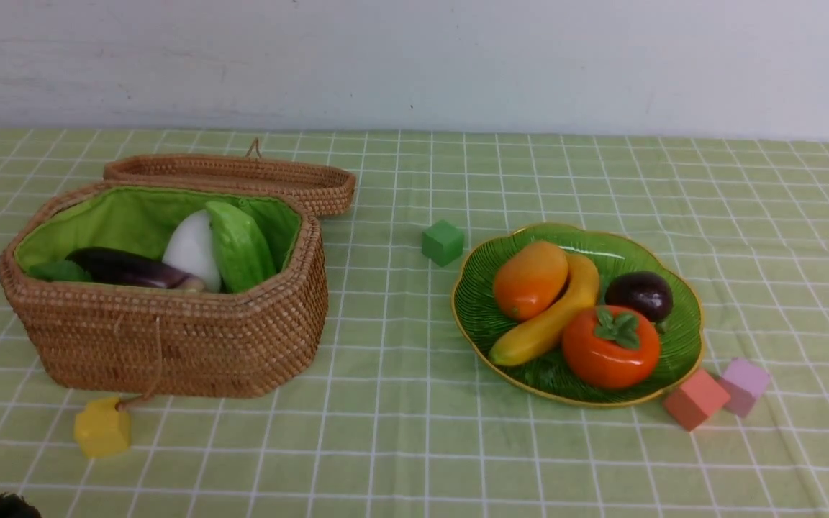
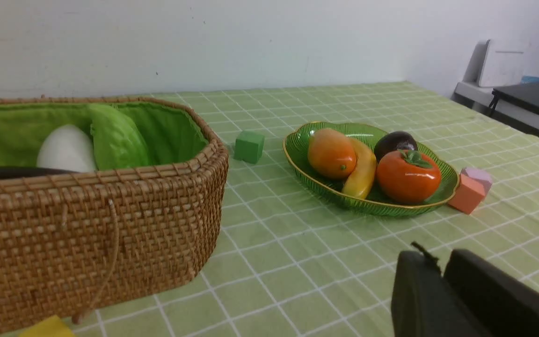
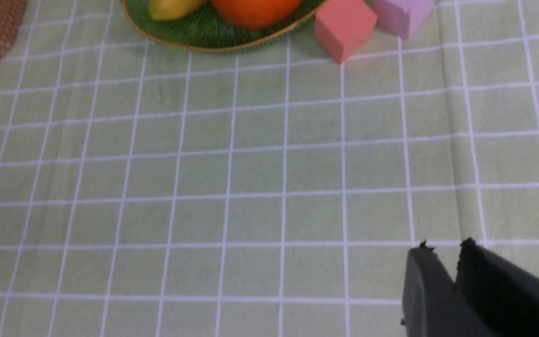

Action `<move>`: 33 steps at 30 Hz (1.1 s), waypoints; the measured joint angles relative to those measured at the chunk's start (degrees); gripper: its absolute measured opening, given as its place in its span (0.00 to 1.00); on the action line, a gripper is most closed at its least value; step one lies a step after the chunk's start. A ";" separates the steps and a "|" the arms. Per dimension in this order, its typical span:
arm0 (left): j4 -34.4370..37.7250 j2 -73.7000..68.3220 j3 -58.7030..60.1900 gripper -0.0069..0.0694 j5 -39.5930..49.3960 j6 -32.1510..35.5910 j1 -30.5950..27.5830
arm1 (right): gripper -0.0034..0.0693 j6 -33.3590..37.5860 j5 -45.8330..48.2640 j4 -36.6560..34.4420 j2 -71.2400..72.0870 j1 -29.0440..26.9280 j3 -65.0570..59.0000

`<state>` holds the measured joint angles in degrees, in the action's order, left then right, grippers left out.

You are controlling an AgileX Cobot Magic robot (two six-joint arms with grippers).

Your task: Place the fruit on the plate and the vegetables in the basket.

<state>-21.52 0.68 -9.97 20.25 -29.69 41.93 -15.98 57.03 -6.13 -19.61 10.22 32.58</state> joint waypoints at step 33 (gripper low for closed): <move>0.07 0.00 0.36 0.23 7.36 -0.05 0.00 | 0.02 13.33 -33.75 1.12 19.96 -8.43 -33.02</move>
<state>-21.45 0.68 -9.61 27.61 -29.75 41.93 -2.65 23.27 -5.01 0.35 1.79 -0.44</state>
